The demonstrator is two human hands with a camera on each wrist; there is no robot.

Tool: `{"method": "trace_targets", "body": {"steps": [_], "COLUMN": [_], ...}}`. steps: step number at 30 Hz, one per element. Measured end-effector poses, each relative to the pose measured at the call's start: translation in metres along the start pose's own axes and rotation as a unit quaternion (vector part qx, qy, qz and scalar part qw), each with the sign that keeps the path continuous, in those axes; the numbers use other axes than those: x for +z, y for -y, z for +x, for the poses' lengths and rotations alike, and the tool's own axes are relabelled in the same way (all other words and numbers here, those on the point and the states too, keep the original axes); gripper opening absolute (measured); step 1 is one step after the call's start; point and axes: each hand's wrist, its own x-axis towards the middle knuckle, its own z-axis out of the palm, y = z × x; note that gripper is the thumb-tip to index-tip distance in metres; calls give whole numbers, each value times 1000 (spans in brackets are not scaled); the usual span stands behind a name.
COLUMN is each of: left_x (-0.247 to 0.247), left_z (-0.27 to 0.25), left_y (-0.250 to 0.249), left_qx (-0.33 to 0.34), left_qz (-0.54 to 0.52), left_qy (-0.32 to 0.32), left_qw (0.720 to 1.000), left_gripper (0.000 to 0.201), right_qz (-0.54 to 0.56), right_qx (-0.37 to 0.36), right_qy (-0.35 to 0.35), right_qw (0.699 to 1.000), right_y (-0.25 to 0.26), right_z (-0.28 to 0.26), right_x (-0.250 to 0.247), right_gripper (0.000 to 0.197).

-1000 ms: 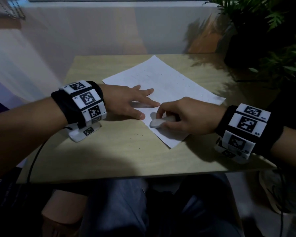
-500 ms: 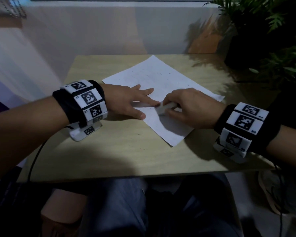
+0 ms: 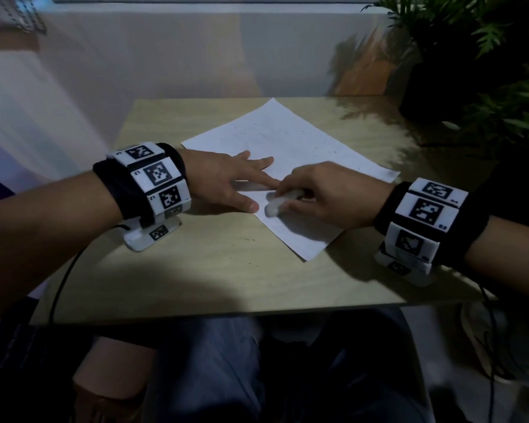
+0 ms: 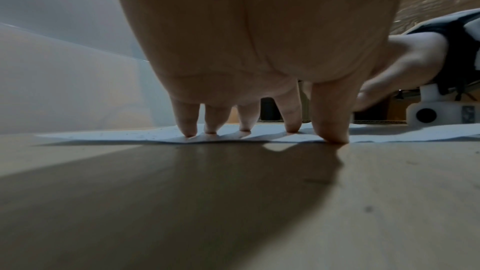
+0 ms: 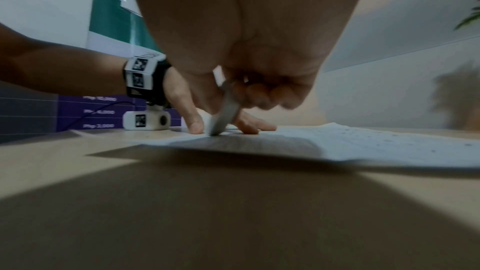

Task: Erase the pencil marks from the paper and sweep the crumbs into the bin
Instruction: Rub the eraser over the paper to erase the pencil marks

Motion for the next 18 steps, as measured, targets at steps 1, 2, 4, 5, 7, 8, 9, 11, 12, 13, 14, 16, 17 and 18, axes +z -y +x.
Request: {"method": "trace_targets", "body": {"steps": [1, 2, 4, 5, 7, 8, 9, 11, 12, 13, 14, 16, 17, 18], "left_x": [0, 1, 1, 1, 0, 0, 0, 0, 0, 1, 1, 1, 2, 2], "left_z": [1, 1, 1, 0, -1, -1, -1, 0, 0, 0, 1, 1, 1, 1], "left_y": [0, 1, 2, 2, 1, 0, 0, 1, 1, 2, 2, 3, 3, 3], "left_qx": [0, 0, 4, 6, 6, 5, 3, -1, -1, -1, 1, 3, 3, 2], "left_qz": [-1, -2, -4, -6, -6, -5, -3, 0, 0, -3, -5, -6, -6, -6], "left_qy": [-2, -2, -2, -1, 3, 2, 0, -5, -5, -4, -3, 1, 1, -1], "left_qw": [1000, 1000, 1000, 1000, 1000, 1000, 1000, 1000, 1000, 1000, 1000, 1000, 1000, 1000], "left_gripper": [61, 60, 58, 57, 58, 59, 59, 61, 62, 62, 63, 65, 65, 64], "right_qz": [-27, -50, -42, -16, 30, 32, 15, -46, -64, -66, -53, 2, 14, 3], "right_qx": [24, 38, 14, -9, -20, -10, 4, 26, 27, 19, 3, -8, -1, 14], "right_qy": [-19, -32, -24, -2, 36, 34, 20, -18, -26, -23, -8, 34, 37, 22], "right_qw": [999, 997, 999, 1000, 999, 999, 1000, 998, 997, 997, 999, 999, 999, 1000], "right_y": [-4, -6, -4, -1, 3, 2, -1, -6, -6, -5, -2, 4, 3, 0], "right_z": [2, 4, 3, 2, -1, 0, 1, 3, 3, 1, -3, -10, -11, -10], "right_x": [0, -1, -1, 0, 0, 0, 0, -1, 0, 1, 3, 2, 1, 1], "right_gripper": [44, 40, 43, 48, 50, 46, 42, 37, 37, 40, 47, 58, 57, 54]}}
